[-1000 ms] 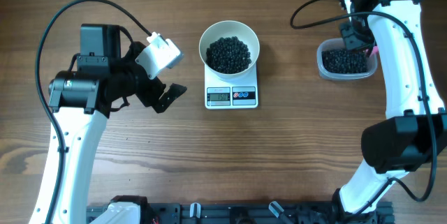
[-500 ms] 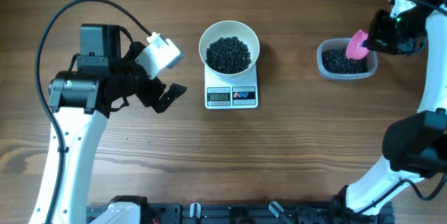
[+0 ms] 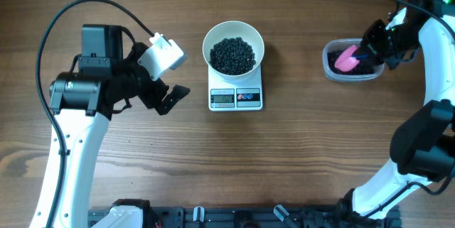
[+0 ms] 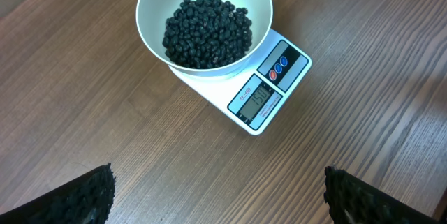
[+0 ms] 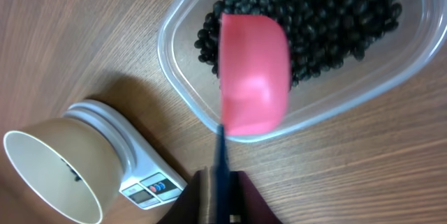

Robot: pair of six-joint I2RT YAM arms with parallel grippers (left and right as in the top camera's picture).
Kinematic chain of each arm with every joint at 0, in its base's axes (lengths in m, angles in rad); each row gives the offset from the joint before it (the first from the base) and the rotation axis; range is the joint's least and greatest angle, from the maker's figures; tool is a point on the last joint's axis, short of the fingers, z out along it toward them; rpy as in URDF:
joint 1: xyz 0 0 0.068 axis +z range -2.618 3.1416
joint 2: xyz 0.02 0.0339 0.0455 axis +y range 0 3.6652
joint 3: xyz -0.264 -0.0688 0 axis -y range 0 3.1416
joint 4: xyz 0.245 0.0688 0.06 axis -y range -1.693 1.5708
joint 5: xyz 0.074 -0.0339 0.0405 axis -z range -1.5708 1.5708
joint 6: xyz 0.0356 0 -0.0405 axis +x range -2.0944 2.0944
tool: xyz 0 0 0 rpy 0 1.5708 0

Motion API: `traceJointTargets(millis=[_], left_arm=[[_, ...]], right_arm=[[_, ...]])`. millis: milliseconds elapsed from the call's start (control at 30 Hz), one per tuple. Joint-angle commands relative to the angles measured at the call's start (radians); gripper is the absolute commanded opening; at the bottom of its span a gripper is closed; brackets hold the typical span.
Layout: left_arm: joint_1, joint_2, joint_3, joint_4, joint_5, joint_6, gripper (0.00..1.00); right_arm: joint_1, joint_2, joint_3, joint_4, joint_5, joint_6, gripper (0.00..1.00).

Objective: Scoop item into bowl and weigh 150g on scale
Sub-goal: 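Lower the pink scoop into the tub and open the right gripper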

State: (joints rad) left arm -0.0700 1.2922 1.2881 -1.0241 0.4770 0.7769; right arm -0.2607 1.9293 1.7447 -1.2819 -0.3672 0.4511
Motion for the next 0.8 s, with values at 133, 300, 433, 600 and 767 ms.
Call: traceJointTargets(millis=[133,300,433,600,767], left_arm=[[0.0,0.004,-0.006,0.002,0.004,-0.006,1.0],[0.0,0.004,-0.006,0.002,0.004,-0.006,1.0],[0.0,0.004,-0.006,0.002,0.004,-0.006,1.0],[0.0,0.004,-0.006,0.002,0.004,-0.006,1.0],[0.0,0.004,-0.006,0.002,0.005,-0.006,1.0]], right_arm=[[-0.003,-0.017,-0.003,-0.095,0.021,0.018,0.61],[-0.014,-0.017,-0.003,-0.24,0.081,-0.059,1.0],[-0.027,-0.041,-0.003,-0.3,0.164,-0.063,1.0],[-0.027,-0.156,0.021,-0.237,0.171,-0.056,1.0],[-0.027,-0.316,0.023,-0.174,0.088,-0.053,1.0]])
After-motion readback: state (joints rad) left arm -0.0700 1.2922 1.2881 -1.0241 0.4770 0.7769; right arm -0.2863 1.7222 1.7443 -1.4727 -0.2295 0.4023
